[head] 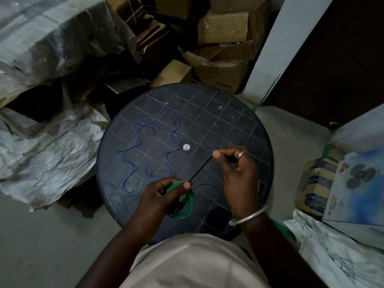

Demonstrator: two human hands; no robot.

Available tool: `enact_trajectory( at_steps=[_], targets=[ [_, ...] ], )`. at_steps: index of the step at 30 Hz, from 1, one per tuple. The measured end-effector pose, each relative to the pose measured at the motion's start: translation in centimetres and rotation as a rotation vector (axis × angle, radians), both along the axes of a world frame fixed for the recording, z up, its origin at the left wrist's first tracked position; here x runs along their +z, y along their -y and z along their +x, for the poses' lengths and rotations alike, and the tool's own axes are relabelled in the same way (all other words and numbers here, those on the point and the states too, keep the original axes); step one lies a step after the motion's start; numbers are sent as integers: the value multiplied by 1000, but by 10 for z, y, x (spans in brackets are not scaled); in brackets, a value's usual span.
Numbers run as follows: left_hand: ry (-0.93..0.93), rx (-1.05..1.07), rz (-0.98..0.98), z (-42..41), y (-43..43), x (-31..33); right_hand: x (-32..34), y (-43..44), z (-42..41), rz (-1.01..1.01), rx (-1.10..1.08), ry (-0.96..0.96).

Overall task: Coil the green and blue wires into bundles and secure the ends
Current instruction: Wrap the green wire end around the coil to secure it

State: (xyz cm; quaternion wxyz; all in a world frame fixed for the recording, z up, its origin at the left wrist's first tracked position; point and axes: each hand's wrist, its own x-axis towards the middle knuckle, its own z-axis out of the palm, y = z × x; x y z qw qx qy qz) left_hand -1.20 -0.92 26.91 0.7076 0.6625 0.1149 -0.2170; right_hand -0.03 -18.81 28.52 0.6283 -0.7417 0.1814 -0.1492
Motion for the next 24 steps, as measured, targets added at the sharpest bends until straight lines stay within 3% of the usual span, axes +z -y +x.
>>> enact_trajectory(
  at_steps=[4,8,15,24],
  targets=[
    [-113,36,-80,10,10,-20,-14,0,-1,136,-18,-173],
    [-195,64,-134,38,23,-52,-49,-7,-6,288,172,-446],
    [-347,102,-180,96,44,-119,-118,-8,41,278,69,-516],
    [-204,93,189,199,48,-232,-255,14,164,32,49,-578]
  ],
)
